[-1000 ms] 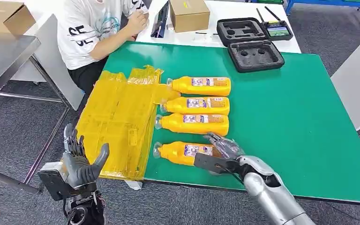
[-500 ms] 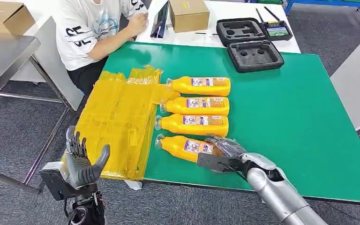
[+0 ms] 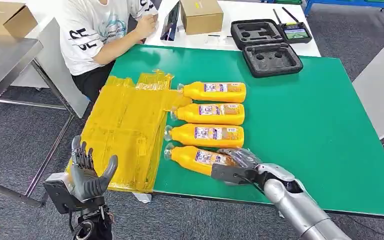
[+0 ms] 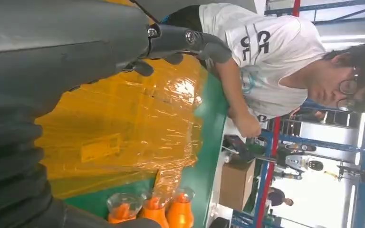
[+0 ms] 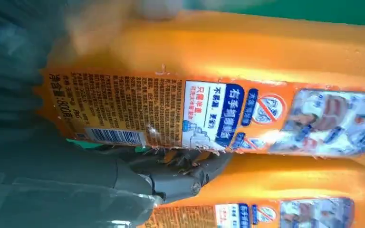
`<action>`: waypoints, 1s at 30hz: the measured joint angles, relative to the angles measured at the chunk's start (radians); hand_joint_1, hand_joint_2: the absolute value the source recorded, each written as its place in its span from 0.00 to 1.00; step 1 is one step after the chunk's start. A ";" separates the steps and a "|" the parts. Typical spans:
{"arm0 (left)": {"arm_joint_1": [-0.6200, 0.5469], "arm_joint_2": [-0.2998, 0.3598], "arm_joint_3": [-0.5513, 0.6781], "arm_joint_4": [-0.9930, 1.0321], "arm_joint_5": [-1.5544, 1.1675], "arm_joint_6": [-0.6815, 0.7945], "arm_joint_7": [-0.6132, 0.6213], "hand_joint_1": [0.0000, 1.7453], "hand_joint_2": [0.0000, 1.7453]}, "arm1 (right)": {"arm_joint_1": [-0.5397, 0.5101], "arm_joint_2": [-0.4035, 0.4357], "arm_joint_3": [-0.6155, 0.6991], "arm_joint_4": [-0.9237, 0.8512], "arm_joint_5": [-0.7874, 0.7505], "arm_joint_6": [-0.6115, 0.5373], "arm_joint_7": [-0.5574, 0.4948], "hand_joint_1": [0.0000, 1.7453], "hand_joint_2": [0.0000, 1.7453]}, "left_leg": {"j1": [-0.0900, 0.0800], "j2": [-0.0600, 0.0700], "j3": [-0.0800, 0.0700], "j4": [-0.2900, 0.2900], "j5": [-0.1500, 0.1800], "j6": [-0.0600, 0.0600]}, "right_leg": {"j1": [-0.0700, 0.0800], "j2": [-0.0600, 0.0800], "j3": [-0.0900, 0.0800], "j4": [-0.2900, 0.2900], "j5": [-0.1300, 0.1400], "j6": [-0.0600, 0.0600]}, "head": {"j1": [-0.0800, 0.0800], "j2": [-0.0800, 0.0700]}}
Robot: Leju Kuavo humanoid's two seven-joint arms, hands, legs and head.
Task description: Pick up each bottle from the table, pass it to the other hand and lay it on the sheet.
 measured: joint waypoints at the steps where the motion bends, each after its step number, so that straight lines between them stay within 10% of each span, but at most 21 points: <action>1: 0.000 0.000 0.000 0.001 0.002 -0.002 0.000 0.00 1.00 | 0.005 0.003 -0.001 -0.002 -0.021 -0.010 -0.028 1.00 1.00 | 0.000 0.000 0.000 0.000 0.000 0.000 | 0.000 0.000 0.000 0.000 0.000 0.000 | 0.000 0.000; 7: 0.000 -0.001 0.001 0.001 0.004 -0.039 -0.012 0.00 1.00 | 0.053 0.062 -0.055 -0.065 -0.231 -0.109 -0.289 1.00 1.00 | 0.000 0.000 -0.001 0.000 0.000 0.000 | 0.000 0.000 -0.001 0.000 0.000 0.000 | -0.001 0.000; 30: -0.003 0.005 -0.068 -0.007 0.148 -0.248 0.032 0.00 1.00 | 0.224 0.274 -0.229 -0.115 -0.453 -0.287 -0.505 1.00 1.00 | 0.000 0.000 -0.002 0.000 0.000 0.000 | 0.000 0.000 -0.002 0.000 0.000 0.000 | 0.000 0.000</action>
